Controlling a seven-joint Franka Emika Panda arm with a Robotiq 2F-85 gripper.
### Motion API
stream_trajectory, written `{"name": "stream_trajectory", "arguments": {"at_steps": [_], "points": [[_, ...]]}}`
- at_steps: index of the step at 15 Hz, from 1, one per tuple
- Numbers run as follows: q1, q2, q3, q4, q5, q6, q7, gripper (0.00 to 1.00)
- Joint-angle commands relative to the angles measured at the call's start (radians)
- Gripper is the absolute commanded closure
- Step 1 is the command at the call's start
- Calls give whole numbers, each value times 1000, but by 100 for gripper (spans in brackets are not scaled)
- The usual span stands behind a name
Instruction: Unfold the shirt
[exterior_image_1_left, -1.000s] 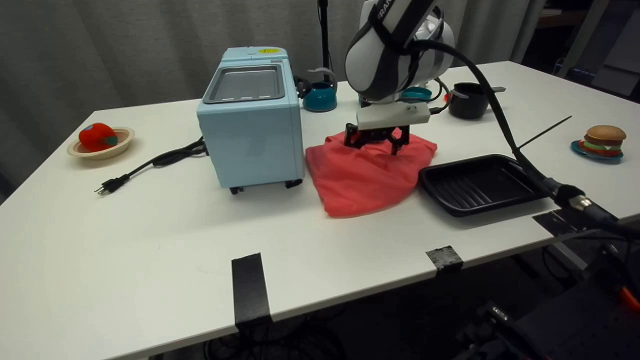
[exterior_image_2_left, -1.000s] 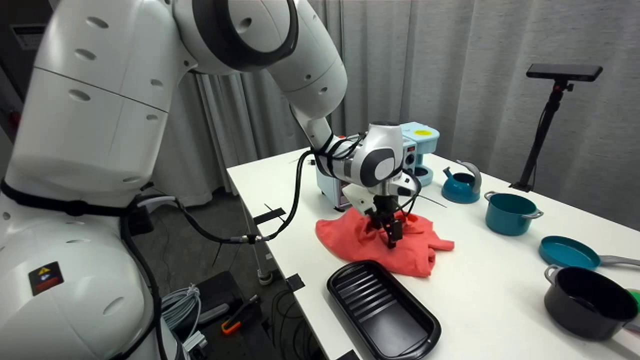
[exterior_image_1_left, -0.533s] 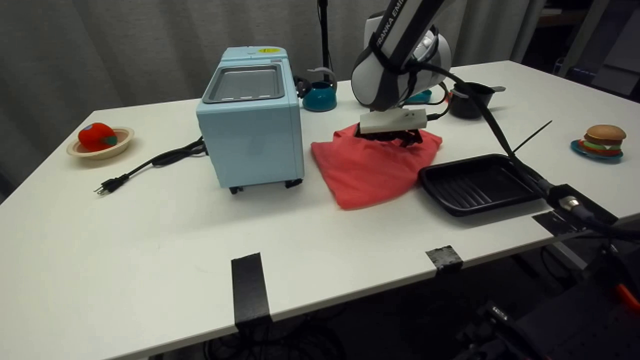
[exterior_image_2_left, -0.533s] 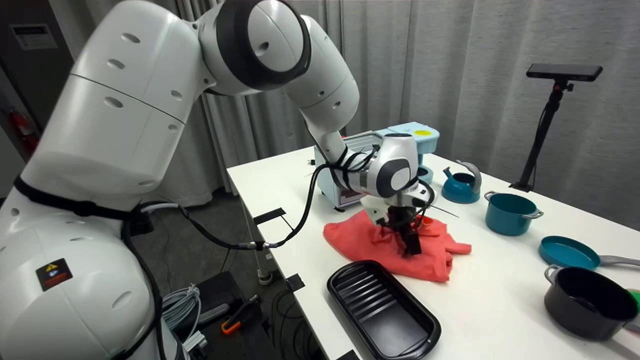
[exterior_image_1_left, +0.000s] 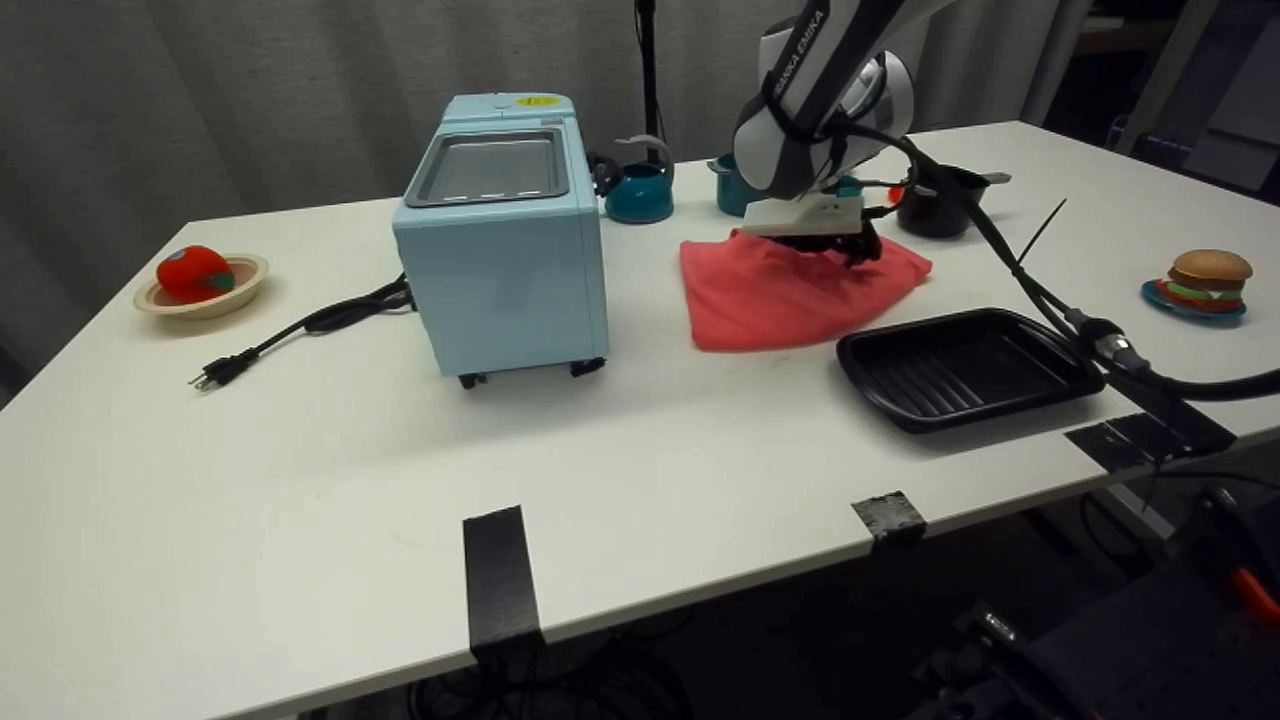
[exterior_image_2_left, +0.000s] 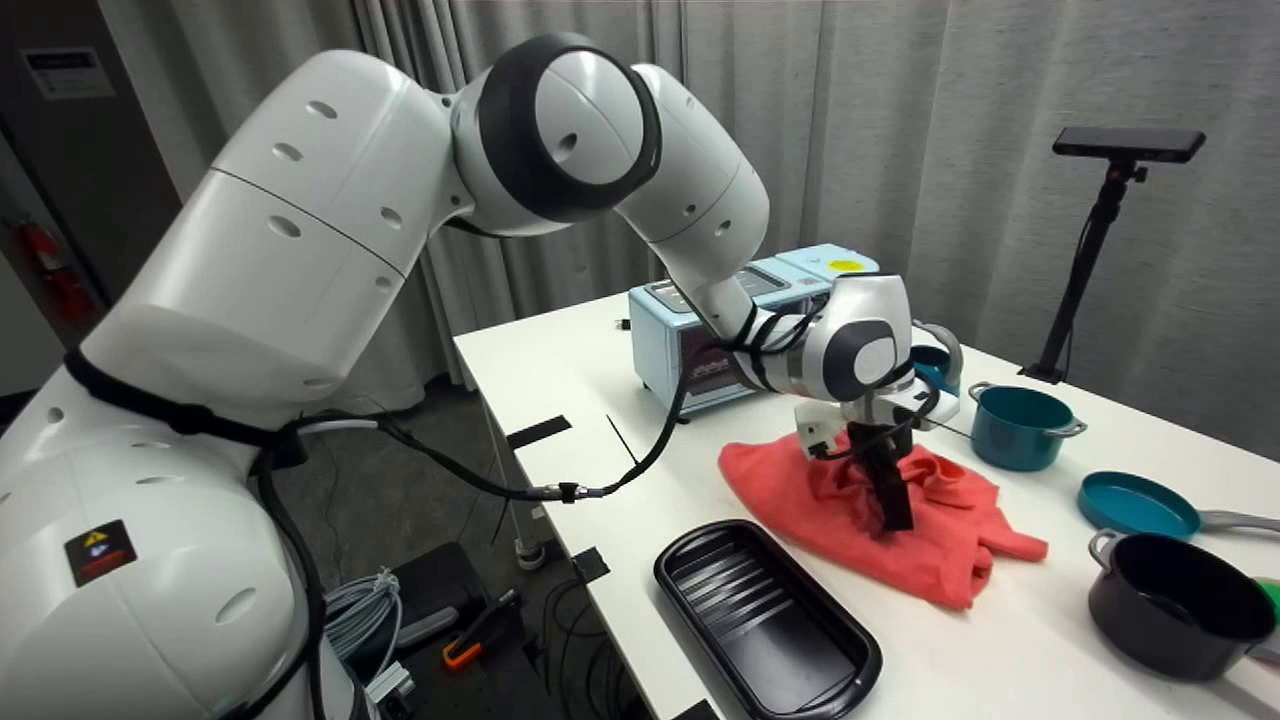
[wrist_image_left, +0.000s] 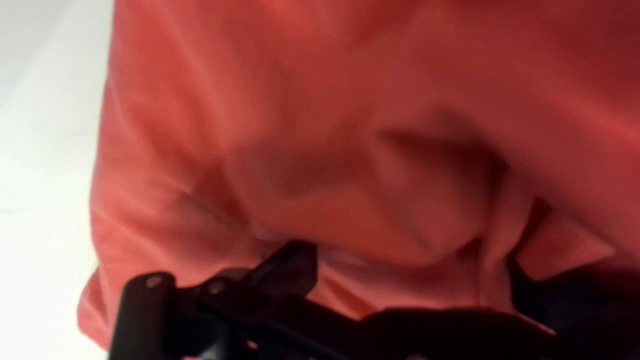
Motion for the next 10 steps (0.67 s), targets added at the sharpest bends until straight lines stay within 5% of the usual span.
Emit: {"name": "stream_trajectory", "arguments": {"at_steps": [1,10], "points": [[-42,86,-7,124,-17,-76,90,0],[-76,7,19,229,-37,-240,78,0]]}}
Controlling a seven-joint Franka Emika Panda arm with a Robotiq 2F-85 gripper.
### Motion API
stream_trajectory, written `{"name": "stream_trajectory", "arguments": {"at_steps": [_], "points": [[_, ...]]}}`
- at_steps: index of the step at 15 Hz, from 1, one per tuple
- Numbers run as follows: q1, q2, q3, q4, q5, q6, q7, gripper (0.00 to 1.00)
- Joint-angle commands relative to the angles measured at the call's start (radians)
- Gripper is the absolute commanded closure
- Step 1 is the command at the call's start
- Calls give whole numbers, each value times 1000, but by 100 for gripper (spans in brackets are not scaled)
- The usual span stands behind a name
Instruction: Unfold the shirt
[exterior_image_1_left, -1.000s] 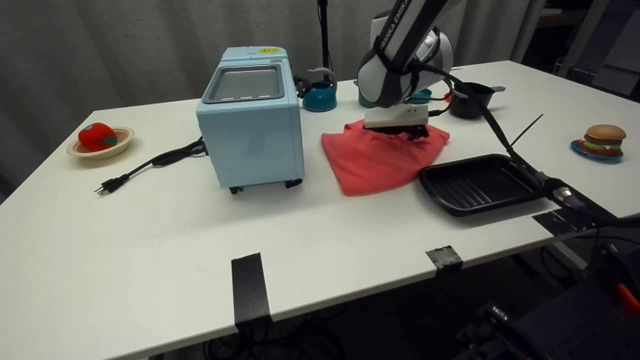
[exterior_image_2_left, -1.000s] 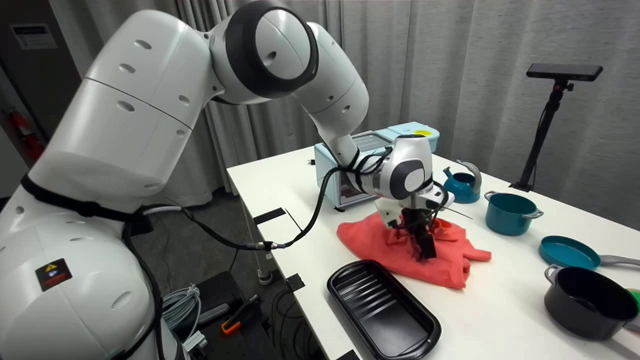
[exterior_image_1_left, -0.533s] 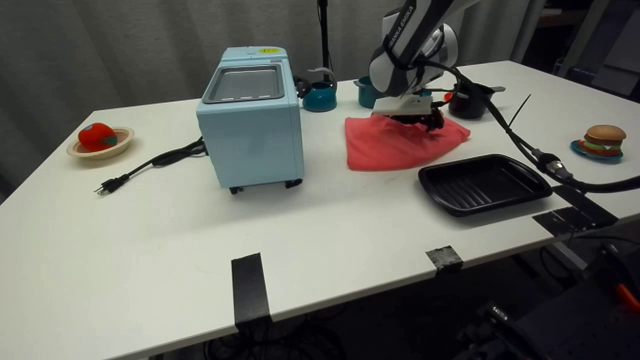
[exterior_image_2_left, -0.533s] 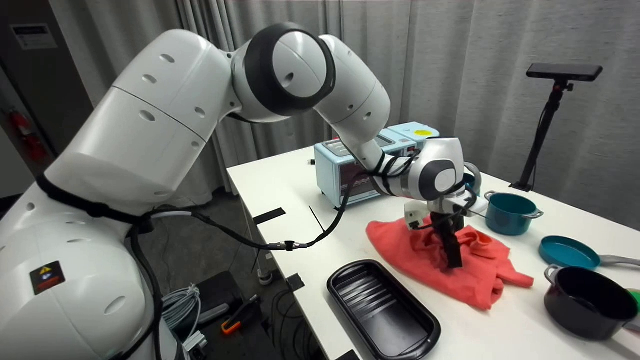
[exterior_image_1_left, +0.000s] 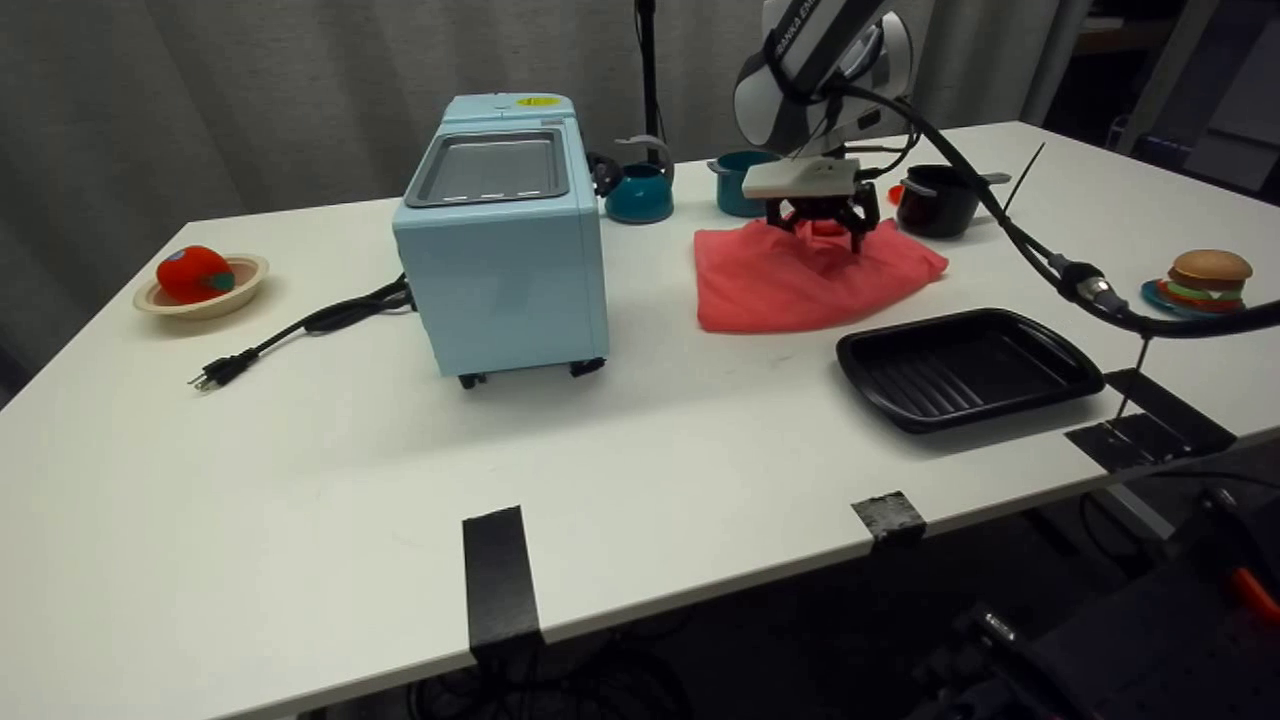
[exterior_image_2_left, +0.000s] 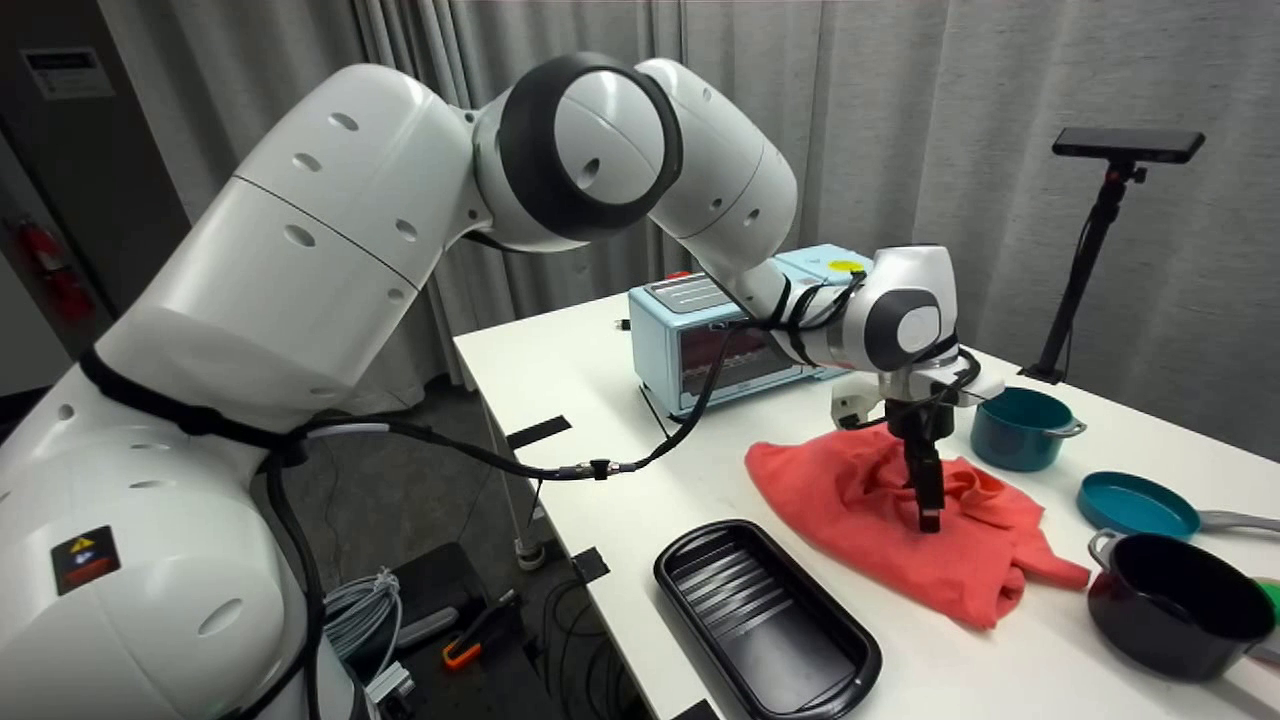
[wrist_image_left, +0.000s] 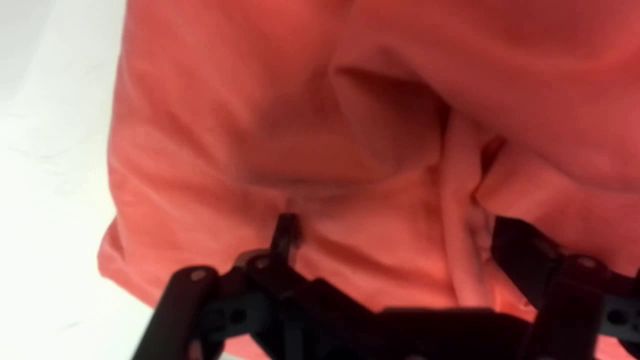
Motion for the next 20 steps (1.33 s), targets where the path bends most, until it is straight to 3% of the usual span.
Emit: {"name": "stream_trajectory", "arguments": {"at_steps": [1,7,14,15,16,18,20], "points": [[-31,-34,28,74,-36,-89,-4,0],[-49,-21,83,148,-8,-90,15,0],[-44,4,141,143,5,-75,28,0],[-44,5,147,142,6,-74,28,5],[-43,6,149,141,6,-74,31,23],[-41,5,153,138,7,-76,37,32],[-40,-3,151,131,2,-72,42,48]]}}
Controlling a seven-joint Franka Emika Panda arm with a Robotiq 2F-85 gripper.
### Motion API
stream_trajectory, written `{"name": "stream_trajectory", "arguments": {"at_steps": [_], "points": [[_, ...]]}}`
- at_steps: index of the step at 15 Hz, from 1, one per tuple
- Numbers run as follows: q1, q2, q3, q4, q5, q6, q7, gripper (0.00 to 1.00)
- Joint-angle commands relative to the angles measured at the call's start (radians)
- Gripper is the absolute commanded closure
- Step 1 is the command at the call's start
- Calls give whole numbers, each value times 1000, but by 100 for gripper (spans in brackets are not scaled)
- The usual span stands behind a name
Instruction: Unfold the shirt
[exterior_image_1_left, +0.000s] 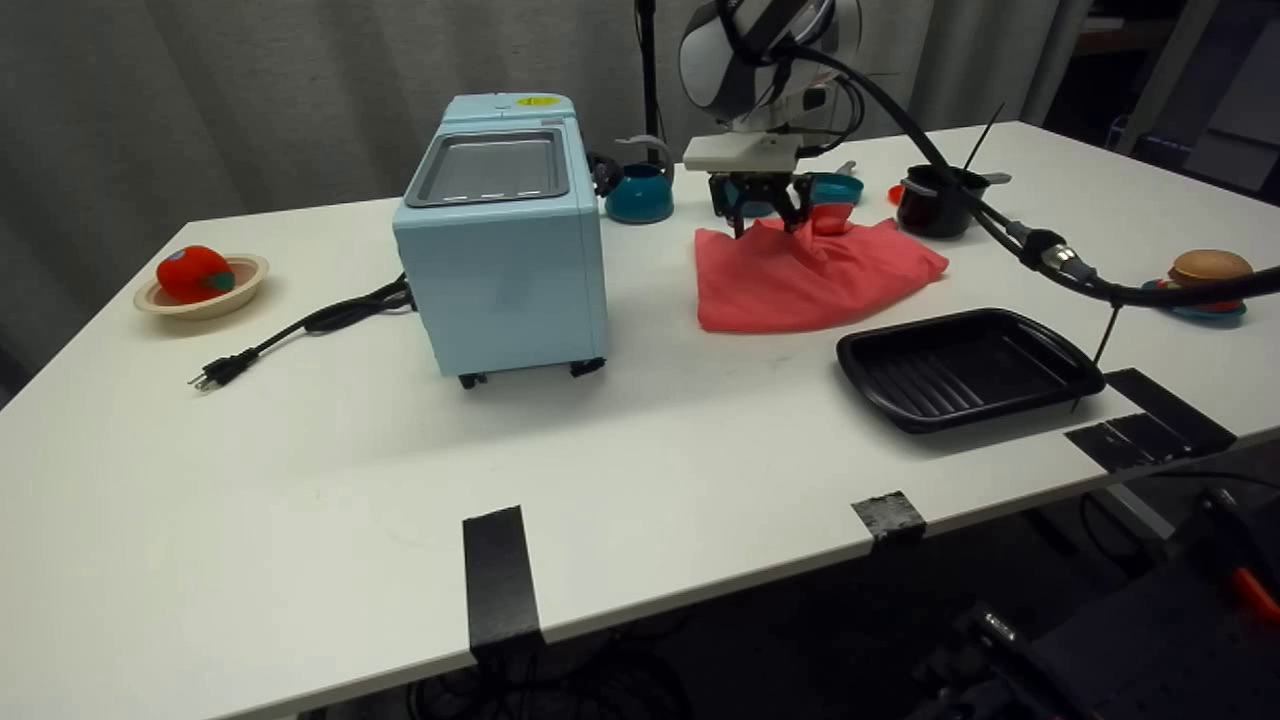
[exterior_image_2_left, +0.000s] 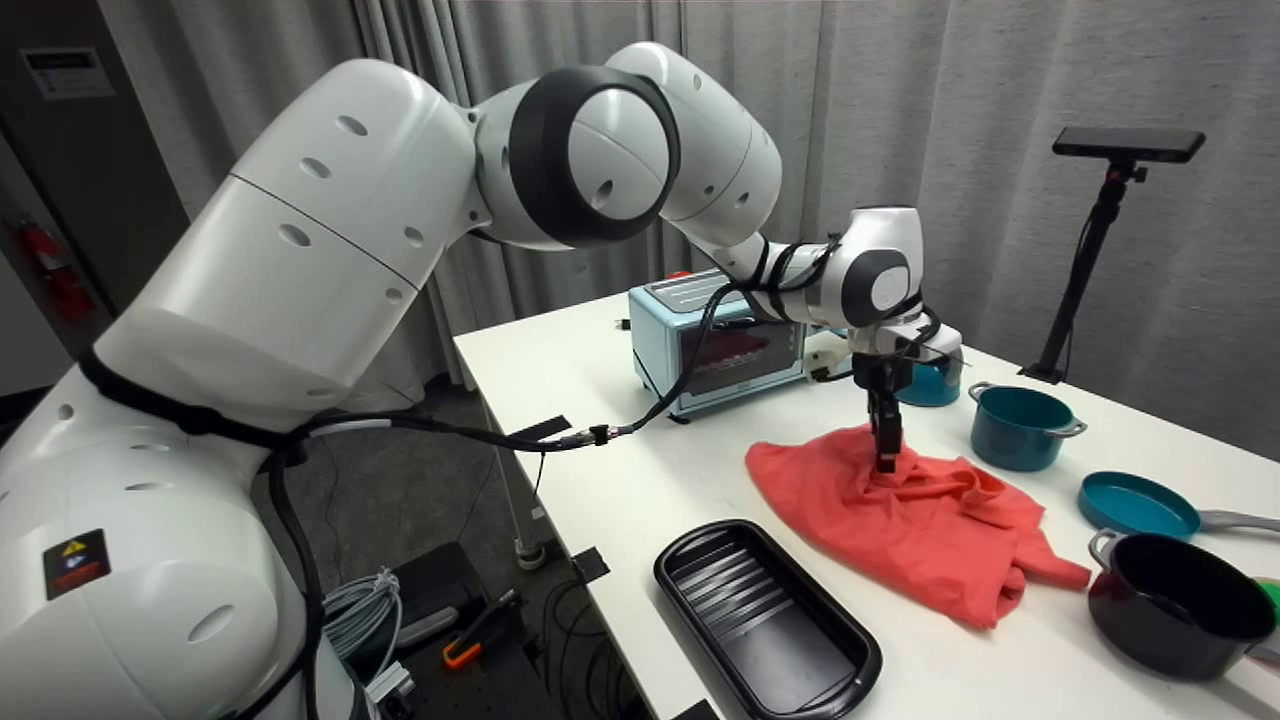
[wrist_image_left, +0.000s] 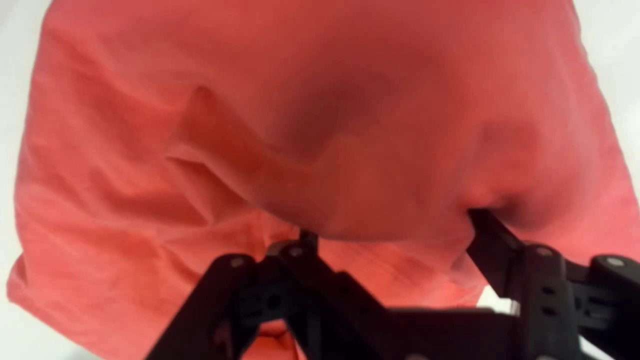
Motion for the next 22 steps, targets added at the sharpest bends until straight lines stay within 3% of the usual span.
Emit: {"name": "stream_trajectory", "arguments": {"at_steps": [1,7,14,18,22], "points": [[-11,-1,8,15,1,2,25,55],[-14,-63,4,-33,-4,31,29,100],[-29,-234,16,-183,-1,86,-18,100],[-20,-422,6,-381,-60,40,-110,100],[-38,-601,42,-569,-81,-79,-270,100]]}}
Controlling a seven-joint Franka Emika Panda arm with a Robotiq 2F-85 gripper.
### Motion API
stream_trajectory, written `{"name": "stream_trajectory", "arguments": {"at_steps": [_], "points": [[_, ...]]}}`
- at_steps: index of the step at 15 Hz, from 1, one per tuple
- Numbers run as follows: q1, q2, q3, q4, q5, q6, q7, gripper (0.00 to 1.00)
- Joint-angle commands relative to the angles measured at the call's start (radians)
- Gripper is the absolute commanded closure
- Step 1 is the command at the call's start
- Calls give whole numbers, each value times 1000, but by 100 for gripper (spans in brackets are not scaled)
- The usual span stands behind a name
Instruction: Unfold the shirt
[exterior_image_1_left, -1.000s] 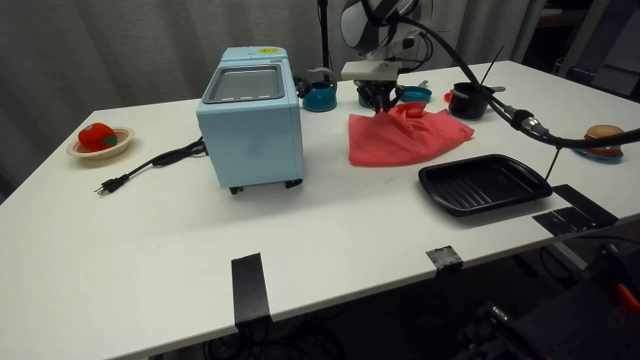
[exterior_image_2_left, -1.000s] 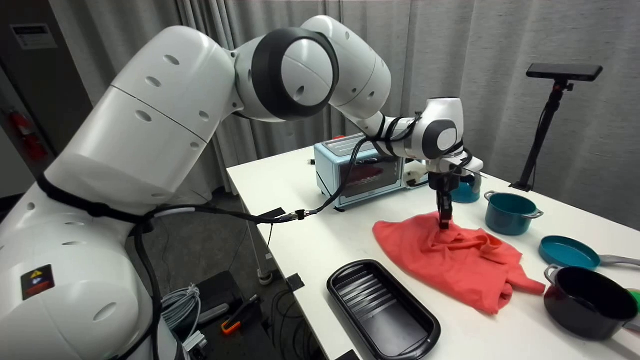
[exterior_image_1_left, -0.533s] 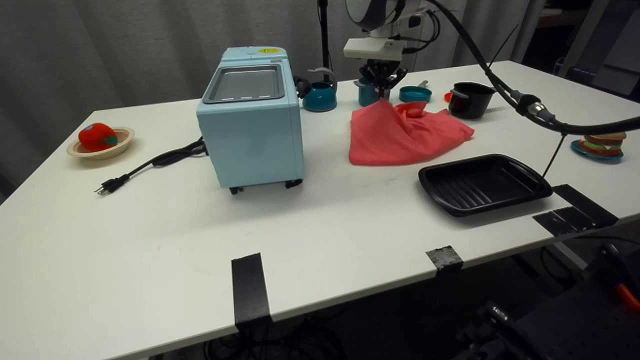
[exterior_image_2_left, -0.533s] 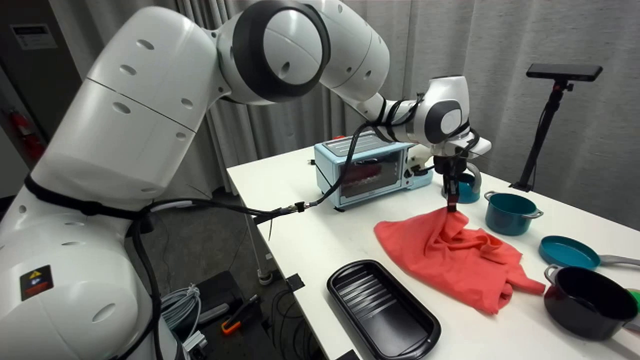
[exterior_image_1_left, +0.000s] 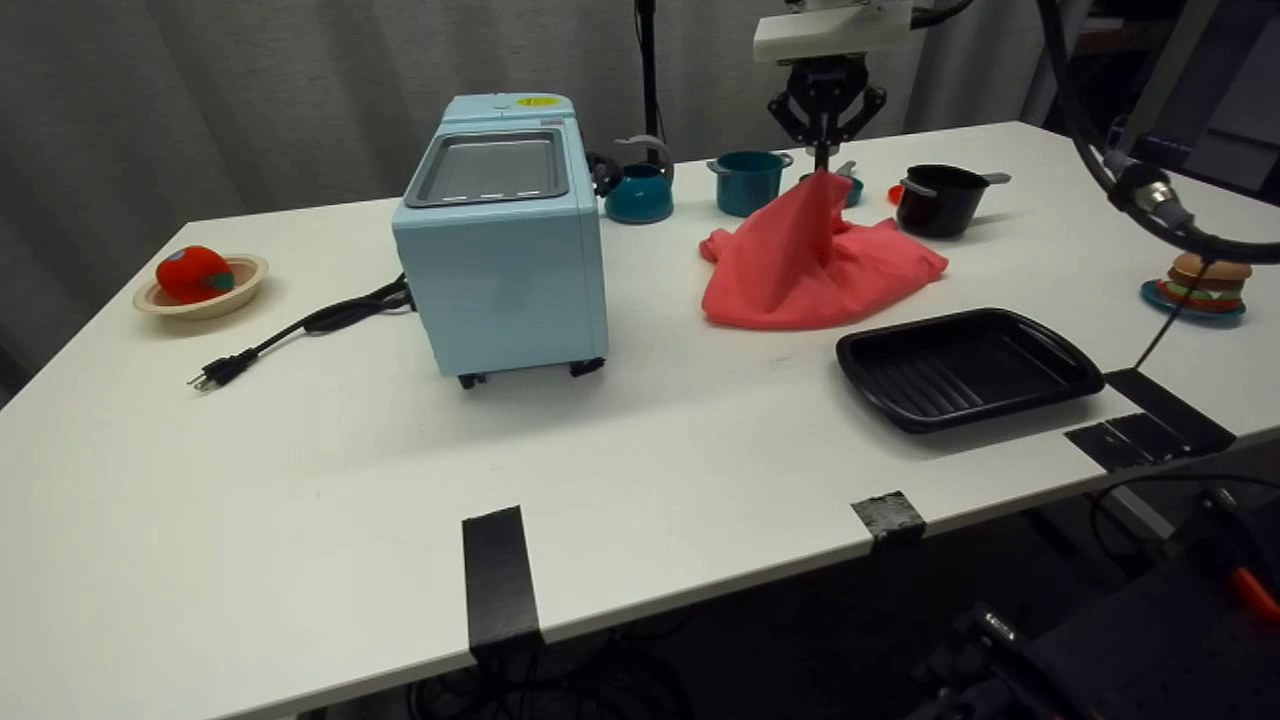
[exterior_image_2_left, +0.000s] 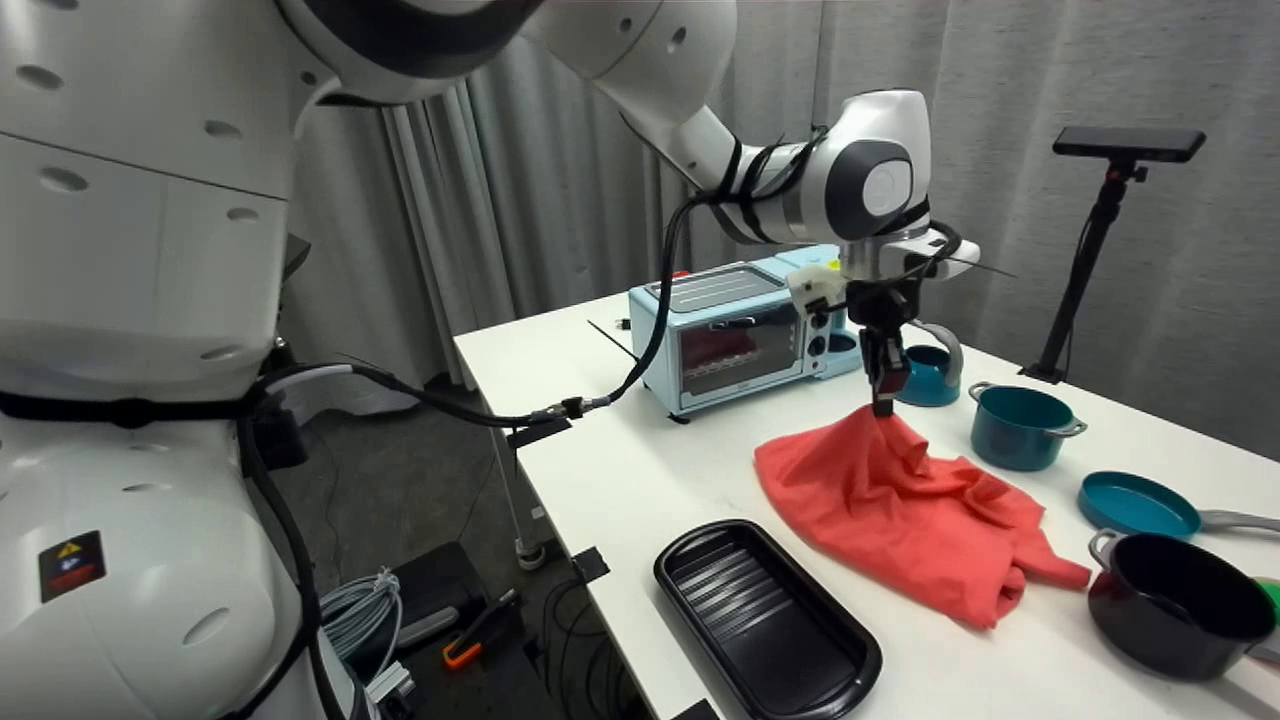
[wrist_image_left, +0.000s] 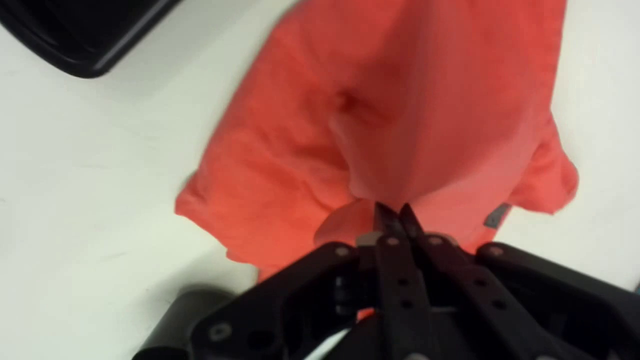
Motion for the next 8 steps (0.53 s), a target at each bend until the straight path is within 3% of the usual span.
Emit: {"name": "stream_trajectory", "arguments": {"at_steps": [1,4,8], "points": [[-30,-196,54,-219,1,-107,-133,100],[-32,-250,85,-300,23,-254,-181,100],[-20,-246,124,-364,19,-409,-117,100]]}}
